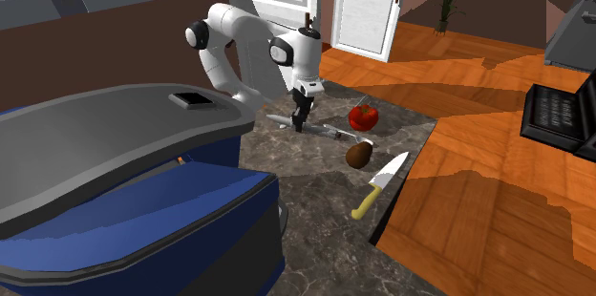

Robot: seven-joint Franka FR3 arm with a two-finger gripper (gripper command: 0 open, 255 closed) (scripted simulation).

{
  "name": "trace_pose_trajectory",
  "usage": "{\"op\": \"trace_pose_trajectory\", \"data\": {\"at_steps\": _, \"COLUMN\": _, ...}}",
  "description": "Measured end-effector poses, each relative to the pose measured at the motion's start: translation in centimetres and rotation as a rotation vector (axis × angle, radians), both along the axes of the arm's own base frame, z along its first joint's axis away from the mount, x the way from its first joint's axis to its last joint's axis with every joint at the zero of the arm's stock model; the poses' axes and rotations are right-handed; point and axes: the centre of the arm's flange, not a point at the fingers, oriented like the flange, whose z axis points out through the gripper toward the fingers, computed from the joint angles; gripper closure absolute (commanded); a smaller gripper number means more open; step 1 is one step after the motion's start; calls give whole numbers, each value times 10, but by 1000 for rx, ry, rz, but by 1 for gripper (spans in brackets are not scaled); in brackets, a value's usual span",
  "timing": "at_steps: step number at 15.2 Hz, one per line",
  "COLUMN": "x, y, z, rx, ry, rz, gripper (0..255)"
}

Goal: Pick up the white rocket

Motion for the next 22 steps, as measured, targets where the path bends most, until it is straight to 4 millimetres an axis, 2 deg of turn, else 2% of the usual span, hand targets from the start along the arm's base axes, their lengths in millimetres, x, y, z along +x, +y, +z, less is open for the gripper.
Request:
{"op": "trace_pose_trajectory", "data": {"at_steps": 6, "x": 0, "y": 0, "z": 0, "rx": 0, "ry": 0, "rz": 0, "gripper": 255}}
{"op": "trace_pose_trajectory", "data": {"at_steps": 8, "x": 0, "y": -1, "z": 6, "rx": 0, "ry": 0, "rz": 0, "gripper": 255}}
{"op": "trace_pose_trajectory", "data": {"at_steps": 22, "x": 1, "y": 1, "z": 76, "rx": 0, "ry": 0, "rz": 0, "gripper": 255}}
